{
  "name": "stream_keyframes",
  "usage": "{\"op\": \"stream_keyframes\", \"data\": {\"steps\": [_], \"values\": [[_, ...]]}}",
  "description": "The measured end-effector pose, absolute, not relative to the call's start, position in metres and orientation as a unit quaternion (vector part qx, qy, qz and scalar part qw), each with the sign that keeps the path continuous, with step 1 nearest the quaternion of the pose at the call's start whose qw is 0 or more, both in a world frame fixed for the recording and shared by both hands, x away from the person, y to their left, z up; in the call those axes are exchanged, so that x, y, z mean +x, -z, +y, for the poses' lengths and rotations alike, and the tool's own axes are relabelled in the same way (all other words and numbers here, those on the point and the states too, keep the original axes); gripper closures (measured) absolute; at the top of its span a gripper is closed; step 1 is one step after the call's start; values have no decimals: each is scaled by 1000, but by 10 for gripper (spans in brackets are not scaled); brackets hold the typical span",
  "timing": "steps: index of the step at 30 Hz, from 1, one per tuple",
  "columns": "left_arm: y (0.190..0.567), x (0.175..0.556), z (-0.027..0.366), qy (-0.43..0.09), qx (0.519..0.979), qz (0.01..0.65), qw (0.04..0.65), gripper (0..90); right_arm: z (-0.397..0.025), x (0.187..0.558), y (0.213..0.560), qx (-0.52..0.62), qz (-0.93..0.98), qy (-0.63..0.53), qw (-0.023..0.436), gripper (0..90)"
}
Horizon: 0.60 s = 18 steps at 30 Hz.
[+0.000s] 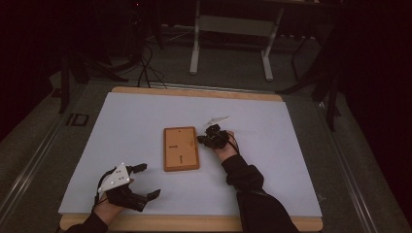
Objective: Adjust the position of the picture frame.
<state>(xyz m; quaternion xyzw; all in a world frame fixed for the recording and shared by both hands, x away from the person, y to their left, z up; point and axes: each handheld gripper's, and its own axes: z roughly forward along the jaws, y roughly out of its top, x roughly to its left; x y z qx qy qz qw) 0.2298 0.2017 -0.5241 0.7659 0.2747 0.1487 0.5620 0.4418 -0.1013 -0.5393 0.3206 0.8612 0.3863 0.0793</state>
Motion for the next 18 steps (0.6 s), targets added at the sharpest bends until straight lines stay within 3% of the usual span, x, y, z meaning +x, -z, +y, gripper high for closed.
{"op": "stream_keyframes", "data": {"steps": [9, 13, 15, 18], "values": [[523, 232, 196, -108, 780, 295, 542, 0, -120, 430, 528, 309, 855, -407, 86, 900], [523, 234, 189, -117, 792, 293, 522, 176, -134, 416, 518, 298, 851, -421, 95, 880], [523, 236, 189, -120, 800, 292, 510, 350, -142, 409, 512, 293, 846, -435, 93, 834], [524, 241, 188, -132, 809, 302, 486, 492, -154, 397, 504, 290, 837, -454, 95, 726]]}}
